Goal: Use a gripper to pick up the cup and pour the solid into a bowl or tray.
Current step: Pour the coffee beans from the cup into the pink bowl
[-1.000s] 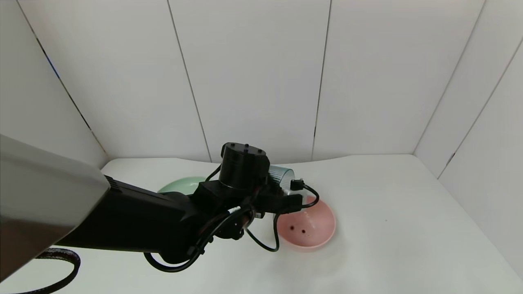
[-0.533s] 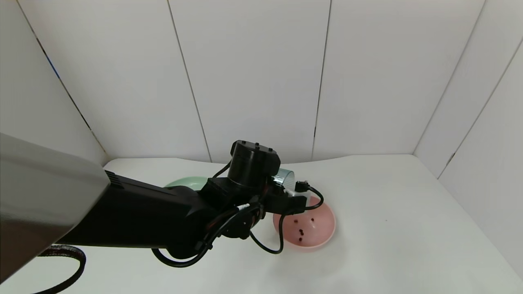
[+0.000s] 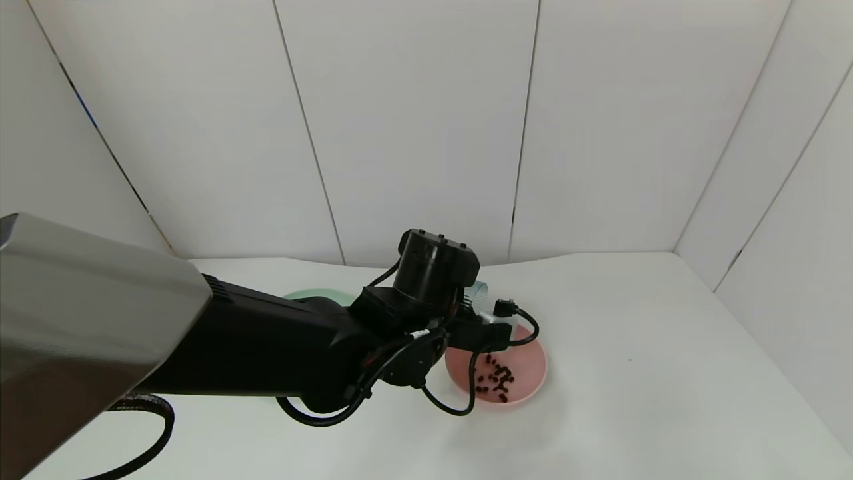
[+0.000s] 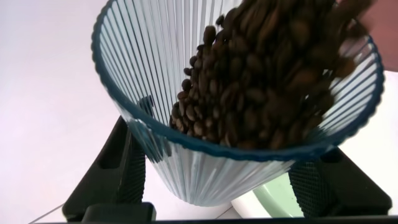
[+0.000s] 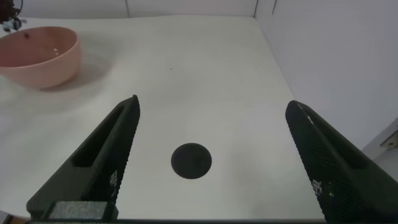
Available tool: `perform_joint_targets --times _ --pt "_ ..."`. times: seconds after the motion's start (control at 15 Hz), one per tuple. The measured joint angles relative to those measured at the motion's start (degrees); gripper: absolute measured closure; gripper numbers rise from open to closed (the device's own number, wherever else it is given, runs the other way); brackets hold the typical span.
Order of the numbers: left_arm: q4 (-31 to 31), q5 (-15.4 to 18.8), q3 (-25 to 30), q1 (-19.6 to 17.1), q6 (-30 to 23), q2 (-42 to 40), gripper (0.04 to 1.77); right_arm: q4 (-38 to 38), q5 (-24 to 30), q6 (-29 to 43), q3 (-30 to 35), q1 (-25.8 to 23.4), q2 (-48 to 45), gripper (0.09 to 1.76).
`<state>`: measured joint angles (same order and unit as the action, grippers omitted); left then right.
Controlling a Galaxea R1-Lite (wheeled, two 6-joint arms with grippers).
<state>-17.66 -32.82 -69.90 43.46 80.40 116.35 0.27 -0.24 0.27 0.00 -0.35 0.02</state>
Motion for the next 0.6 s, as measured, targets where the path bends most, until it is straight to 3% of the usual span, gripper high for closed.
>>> perform_joint_targets --times 0.6 --pt "5.68 -2.65 -4.19 1.19 0.55 1.35 0.52 0.0 -0.02 0.02 0.0 -0.02 0.0 0.14"
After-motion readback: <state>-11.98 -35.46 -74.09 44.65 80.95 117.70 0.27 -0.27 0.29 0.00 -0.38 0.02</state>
